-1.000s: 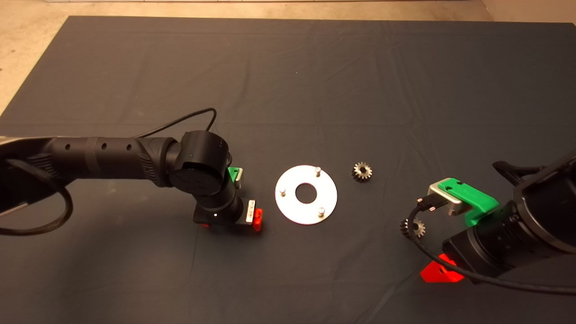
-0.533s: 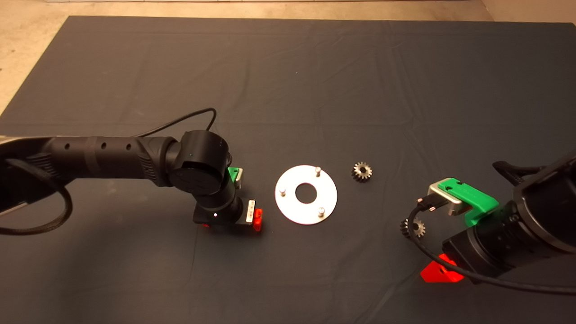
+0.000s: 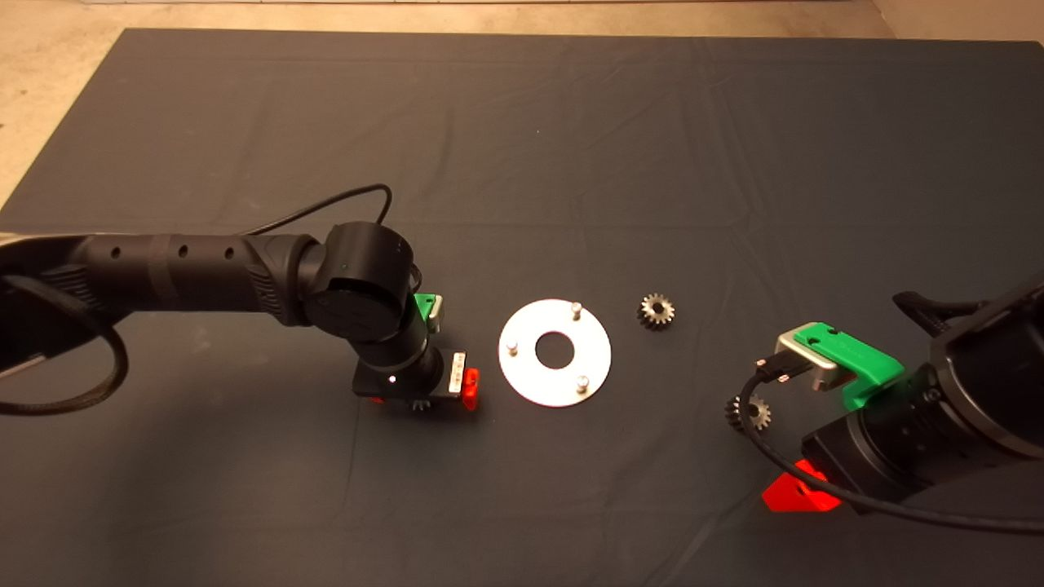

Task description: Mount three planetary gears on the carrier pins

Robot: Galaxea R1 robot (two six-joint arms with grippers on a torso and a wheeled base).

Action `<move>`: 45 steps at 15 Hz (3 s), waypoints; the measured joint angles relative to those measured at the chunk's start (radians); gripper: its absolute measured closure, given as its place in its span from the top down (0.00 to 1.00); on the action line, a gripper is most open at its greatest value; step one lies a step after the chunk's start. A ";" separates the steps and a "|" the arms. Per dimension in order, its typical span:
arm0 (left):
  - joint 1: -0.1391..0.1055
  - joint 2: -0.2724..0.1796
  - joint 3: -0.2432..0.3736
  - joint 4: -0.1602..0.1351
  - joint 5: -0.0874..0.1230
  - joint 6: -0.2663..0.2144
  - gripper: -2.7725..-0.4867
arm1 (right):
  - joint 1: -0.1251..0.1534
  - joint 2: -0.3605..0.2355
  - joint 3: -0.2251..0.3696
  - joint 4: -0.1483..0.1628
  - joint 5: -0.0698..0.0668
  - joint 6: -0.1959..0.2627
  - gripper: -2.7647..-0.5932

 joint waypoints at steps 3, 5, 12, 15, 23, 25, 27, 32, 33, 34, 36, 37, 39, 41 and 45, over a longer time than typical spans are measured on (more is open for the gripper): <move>-0.006 0.005 -0.007 -0.002 0.000 0.000 0.90 | 0.000 0.000 0.000 0.000 0.000 0.000 0.99; -0.006 0.006 -0.009 -0.004 0.000 0.000 0.89 | 0.000 0.000 0.000 0.000 0.000 0.000 0.99; -0.006 0.008 -0.013 -0.006 0.000 0.000 0.76 | 0.000 0.000 0.000 0.000 0.000 0.000 0.99; -0.006 0.008 -0.013 -0.006 0.000 0.000 0.70 | 0.000 0.000 0.000 0.000 0.000 0.000 0.99; -0.006 0.008 -0.013 -0.006 0.000 0.000 0.57 | 0.000 -0.002 0.000 0.000 0.000 0.000 0.99; -0.006 0.008 -0.014 -0.006 0.000 0.000 0.57 | 0.000 -0.002 0.000 0.000 0.000 0.000 0.99; -0.006 0.008 -0.014 -0.006 0.000 0.000 0.51 | 0.000 -0.002 0.000 0.000 0.000 0.000 0.99; -0.006 0.008 -0.022 -0.005 0.000 0.003 0.45 | 0.000 -0.002 0.000 0.000 0.000 0.000 0.99; -0.006 0.007 -0.022 -0.005 0.000 0.003 0.45 | 0.000 -0.002 0.000 0.000 0.000 0.000 0.99; -0.006 0.006 -0.022 -0.005 0.002 0.004 0.41 | 0.000 -0.002 0.000 0.000 0.000 0.000 0.99; -0.006 0.003 -0.022 -0.004 0.001 0.004 0.38 | 0.000 -0.002 0.000 0.000 -0.001 0.000 0.99; -0.006 0.003 -0.022 -0.004 0.000 0.004 0.38 | 0.000 -0.002 0.000 0.000 0.000 0.000 0.99; -0.006 0.002 -0.022 -0.002 0.005 0.005 0.32 | 0.000 -0.002 0.000 0.000 0.000 0.000 0.99; -0.006 0.002 -0.022 -0.002 0.004 0.008 0.32 | 0.000 -0.002 0.000 0.000 0.000 0.000 0.99; -0.006 0.002 -0.022 0.002 0.006 0.009 0.25 | 0.000 -0.002 0.000 0.000 0.000 0.000 0.99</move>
